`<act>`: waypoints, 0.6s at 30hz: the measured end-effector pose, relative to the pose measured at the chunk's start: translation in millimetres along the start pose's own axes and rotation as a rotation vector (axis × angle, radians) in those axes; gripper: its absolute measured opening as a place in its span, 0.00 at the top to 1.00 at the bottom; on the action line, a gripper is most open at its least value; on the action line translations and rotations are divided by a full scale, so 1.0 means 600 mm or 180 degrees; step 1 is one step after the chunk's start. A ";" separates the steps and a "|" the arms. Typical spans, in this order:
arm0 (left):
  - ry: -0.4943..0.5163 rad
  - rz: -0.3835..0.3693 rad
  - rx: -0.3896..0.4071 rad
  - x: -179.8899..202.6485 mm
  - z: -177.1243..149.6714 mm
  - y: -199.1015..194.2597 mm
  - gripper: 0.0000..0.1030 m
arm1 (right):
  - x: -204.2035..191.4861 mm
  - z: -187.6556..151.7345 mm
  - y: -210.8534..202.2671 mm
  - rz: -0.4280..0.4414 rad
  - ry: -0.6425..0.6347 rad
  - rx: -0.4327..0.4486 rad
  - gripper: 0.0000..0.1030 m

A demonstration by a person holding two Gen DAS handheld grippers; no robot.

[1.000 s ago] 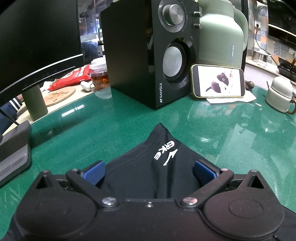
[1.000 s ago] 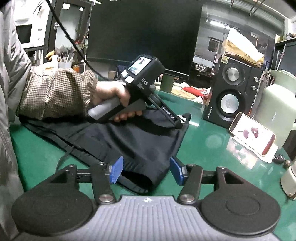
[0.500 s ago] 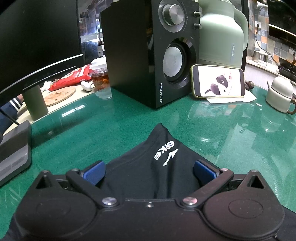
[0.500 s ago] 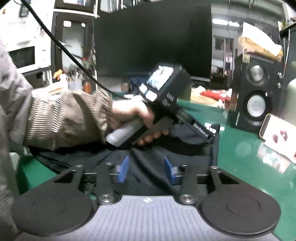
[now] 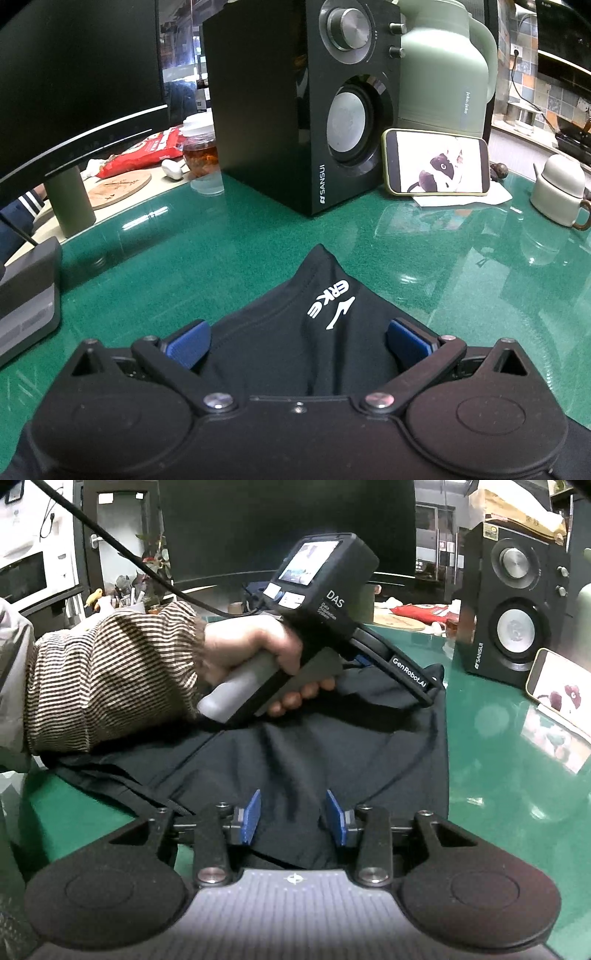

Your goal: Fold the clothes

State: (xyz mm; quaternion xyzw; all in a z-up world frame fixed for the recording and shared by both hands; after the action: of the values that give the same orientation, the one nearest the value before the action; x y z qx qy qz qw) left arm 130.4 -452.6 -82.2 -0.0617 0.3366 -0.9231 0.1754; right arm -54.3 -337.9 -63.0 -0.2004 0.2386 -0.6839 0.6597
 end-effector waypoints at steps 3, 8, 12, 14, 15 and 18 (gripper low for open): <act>-0.0003 -0.0001 -0.0001 0.000 -0.001 0.000 0.00 | -0.003 0.002 -0.002 0.0025 0.0010 -0.0002 0.61; -0.0010 -0.0006 -0.0004 0.000 0.000 0.000 0.00 | -0.006 0.001 -0.003 0.0051 0.0008 0.0003 0.61; -0.0015 -0.0009 -0.0006 -0.001 0.000 0.000 0.00 | -0.005 0.000 -0.003 0.0048 0.0006 0.0017 0.61; -0.0017 -0.0010 -0.0006 -0.001 0.000 0.000 0.00 | -0.006 0.000 -0.003 0.0047 0.0002 0.0020 0.61; -0.0017 -0.0010 -0.0006 -0.002 0.000 0.000 0.00 | -0.005 0.000 -0.002 0.0049 0.0003 0.0021 0.61; -0.0018 -0.0011 -0.0006 -0.001 -0.001 0.000 0.00 | -0.005 0.000 -0.001 0.0050 0.0000 0.0025 0.60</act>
State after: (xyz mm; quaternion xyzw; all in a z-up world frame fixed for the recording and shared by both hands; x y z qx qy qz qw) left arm 131.2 -452.1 -82.4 -0.0650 0.3368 -0.9229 0.1747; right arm -54.9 -335.0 -62.5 -0.1958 0.2374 -0.6796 0.6659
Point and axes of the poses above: each gripper's, at about its wrist camera, not at the fingertips, and y roughly the way its jaws point, x to its right, z to its top, the point moved 5 cm from there along y, roughly the way its jaws point, and after that the axes turned 4 degrees about -y, right-handed, at the moved point
